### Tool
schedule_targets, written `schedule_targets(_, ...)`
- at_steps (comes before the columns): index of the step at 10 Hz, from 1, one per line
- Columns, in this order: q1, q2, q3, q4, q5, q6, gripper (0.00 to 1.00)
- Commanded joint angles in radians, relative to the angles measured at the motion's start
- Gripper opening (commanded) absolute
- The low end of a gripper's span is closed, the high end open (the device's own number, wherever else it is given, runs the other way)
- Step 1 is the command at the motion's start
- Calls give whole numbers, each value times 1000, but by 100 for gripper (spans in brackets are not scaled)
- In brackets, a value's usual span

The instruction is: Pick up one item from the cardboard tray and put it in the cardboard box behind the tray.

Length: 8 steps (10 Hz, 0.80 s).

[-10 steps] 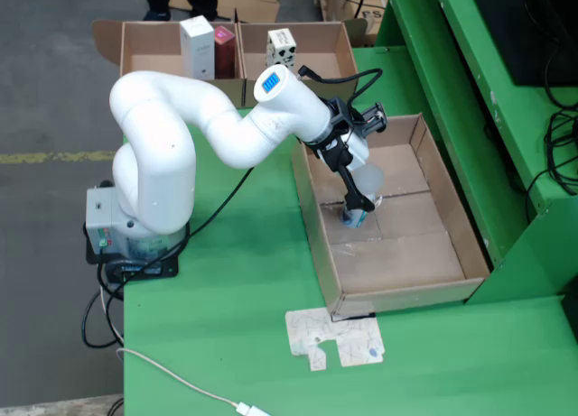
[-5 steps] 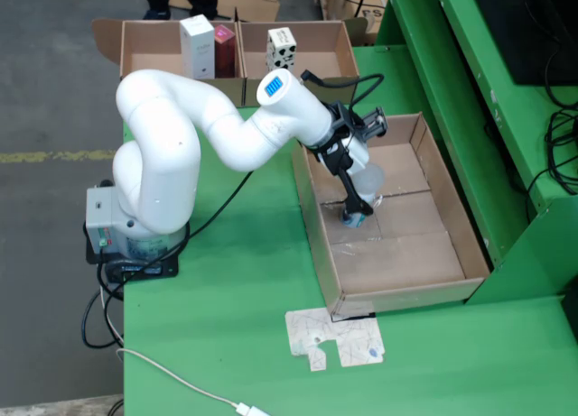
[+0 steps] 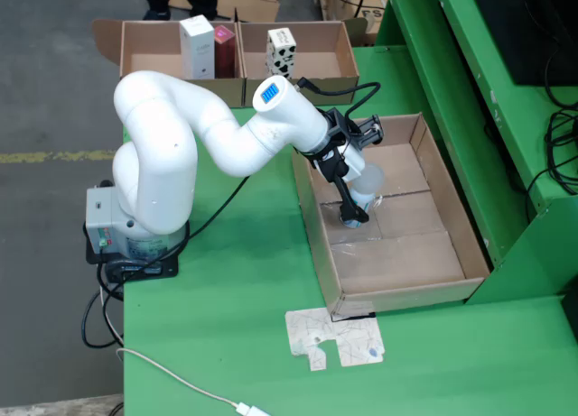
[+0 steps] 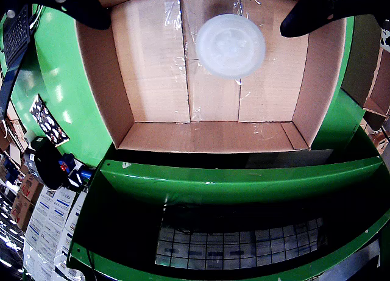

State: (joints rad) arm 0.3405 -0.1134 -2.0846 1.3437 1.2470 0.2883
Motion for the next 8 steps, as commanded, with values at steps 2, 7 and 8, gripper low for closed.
schedule_targets(2,27,26,6,10,-16,13,100)
schedule_targets(7,26,-45,51,18,-13,19,100)
schedule_targets(8,26,-45,51,18,-13,19,100)
